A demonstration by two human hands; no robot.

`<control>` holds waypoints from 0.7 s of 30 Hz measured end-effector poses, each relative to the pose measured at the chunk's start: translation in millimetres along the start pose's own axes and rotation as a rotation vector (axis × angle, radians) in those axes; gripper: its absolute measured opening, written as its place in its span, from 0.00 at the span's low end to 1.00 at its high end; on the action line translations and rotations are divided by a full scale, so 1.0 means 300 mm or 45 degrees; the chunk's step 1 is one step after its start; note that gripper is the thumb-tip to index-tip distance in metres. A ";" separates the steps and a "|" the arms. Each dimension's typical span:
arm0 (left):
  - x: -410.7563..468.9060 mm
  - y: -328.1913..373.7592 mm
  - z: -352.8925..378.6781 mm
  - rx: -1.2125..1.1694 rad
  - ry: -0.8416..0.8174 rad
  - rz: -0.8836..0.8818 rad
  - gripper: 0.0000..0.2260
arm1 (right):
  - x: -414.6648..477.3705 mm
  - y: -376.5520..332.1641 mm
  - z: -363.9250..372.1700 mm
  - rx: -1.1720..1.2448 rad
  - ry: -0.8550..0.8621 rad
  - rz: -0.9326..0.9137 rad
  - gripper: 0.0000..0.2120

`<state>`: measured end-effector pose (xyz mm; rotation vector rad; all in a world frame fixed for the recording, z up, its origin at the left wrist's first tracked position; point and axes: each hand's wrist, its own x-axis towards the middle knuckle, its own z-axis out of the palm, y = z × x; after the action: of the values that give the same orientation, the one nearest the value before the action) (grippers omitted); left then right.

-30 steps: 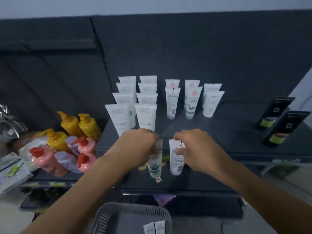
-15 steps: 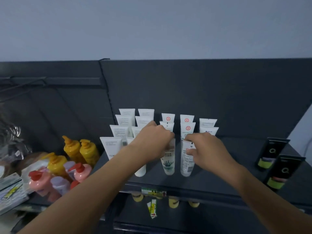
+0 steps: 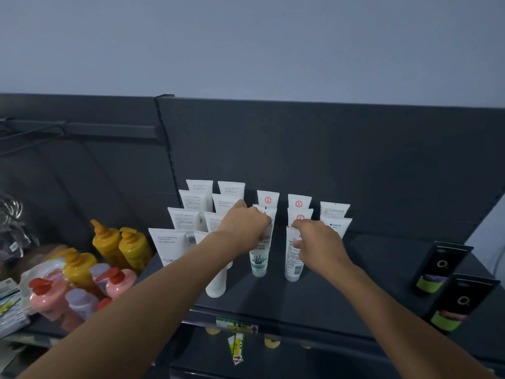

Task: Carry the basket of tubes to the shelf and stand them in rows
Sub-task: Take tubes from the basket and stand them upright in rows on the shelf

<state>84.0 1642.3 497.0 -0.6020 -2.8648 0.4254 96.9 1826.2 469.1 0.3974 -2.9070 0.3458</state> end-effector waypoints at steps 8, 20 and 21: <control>0.028 -0.008 0.032 -0.042 0.020 0.016 0.11 | 0.028 0.013 0.018 0.010 0.008 0.000 0.07; -0.015 -0.021 0.017 -0.192 0.220 0.006 0.18 | -0.028 -0.057 -0.048 -0.140 0.234 -0.060 0.24; -0.033 -0.026 0.005 -0.266 0.256 -0.008 0.19 | -0.044 -0.074 -0.062 -0.120 0.298 -0.062 0.22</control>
<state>89.7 1631.0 496.8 -0.6304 -2.7342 0.0591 118.4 1813.2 488.5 0.3841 -2.6689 0.2302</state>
